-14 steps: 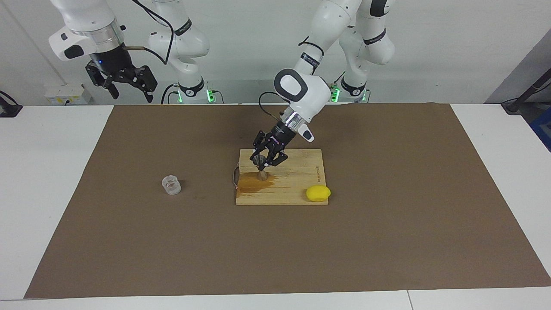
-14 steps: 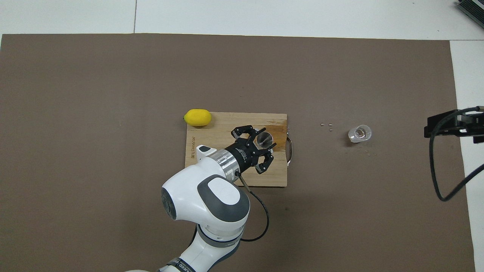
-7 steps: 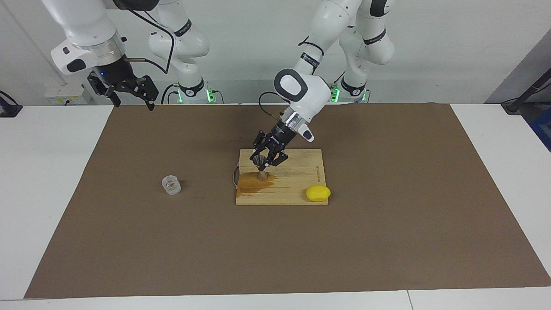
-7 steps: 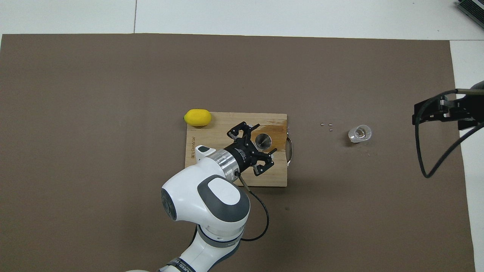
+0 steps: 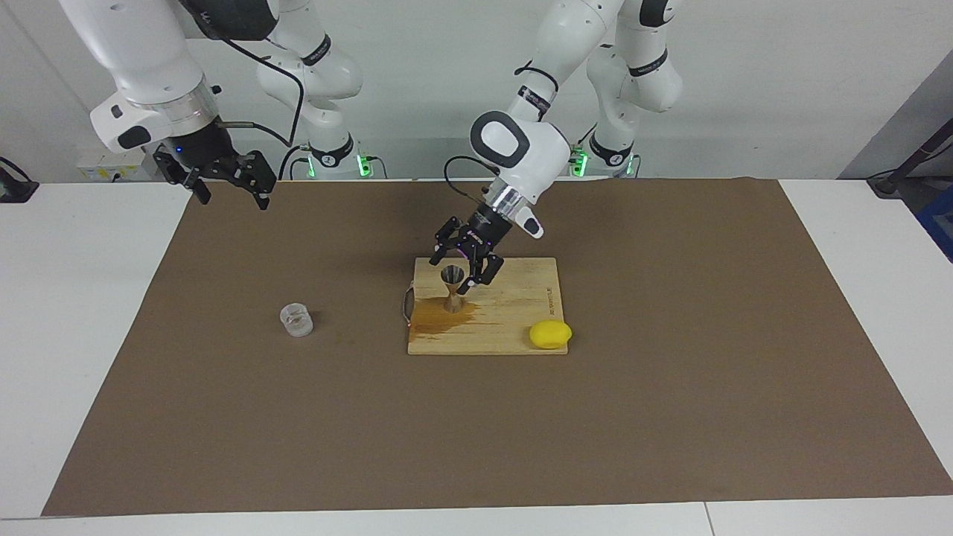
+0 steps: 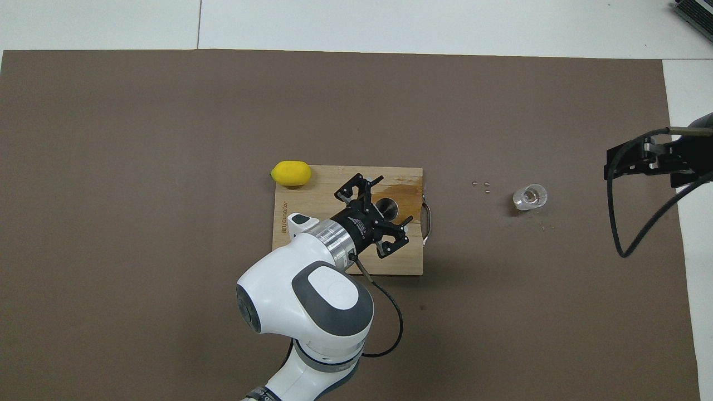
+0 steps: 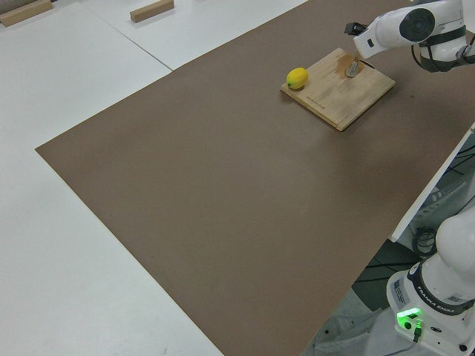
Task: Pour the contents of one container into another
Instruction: 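Lower the steel cup onto the board and open the left gripper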
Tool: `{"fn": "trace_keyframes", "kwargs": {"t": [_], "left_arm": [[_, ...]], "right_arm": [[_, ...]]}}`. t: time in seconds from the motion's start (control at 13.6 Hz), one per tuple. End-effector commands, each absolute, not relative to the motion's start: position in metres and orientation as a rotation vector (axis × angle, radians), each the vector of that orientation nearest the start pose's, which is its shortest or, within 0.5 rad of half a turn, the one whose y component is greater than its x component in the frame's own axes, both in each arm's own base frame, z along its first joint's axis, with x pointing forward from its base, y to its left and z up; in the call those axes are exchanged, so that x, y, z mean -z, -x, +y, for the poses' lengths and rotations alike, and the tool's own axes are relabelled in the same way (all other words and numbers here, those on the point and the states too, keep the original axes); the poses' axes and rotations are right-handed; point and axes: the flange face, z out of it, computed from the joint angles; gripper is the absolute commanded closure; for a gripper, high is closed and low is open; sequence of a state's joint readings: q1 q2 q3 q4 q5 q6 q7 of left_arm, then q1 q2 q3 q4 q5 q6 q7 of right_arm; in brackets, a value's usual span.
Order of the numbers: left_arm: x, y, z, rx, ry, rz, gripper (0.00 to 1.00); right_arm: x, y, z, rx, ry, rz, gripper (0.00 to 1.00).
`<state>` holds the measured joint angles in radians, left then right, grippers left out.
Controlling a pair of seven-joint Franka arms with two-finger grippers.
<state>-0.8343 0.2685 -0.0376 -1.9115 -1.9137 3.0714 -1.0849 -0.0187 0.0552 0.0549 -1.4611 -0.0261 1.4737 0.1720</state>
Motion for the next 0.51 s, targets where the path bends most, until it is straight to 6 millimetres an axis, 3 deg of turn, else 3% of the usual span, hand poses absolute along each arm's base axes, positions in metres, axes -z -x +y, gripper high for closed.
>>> {"fn": "trace_keyframes", "kwargs": {"t": [0.0,0.07,0.22,0.29,0.44], "left_arm": [[-0.41,-0.439,-0.406,0.502,-1.056,1.87,0.0],[-0.417,-0.444,-0.402,0.496,-1.059,1.852,0.0],[-0.426,-0.474,-0.383,0.481,-1.121,1.784,0.0],[-0.435,-0.501,-0.36,0.512,-1.141,1.735,0.0],[-0.454,-0.542,-0.312,0.558,-1.189,1.648,0.0]], "right_arm": [[-0.637,-0.56,0.018,-0.062,3.136,0.217,0.01],[-0.637,-0.561,0.019,-0.06,3.136,0.215,0.01],[-0.636,-0.561,0.029,-0.055,3.136,0.217,0.01],[-0.636,-0.56,0.038,-0.057,3.138,0.232,0.01],[-0.623,-0.554,0.038,-0.043,3.138,0.246,0.01]]}}
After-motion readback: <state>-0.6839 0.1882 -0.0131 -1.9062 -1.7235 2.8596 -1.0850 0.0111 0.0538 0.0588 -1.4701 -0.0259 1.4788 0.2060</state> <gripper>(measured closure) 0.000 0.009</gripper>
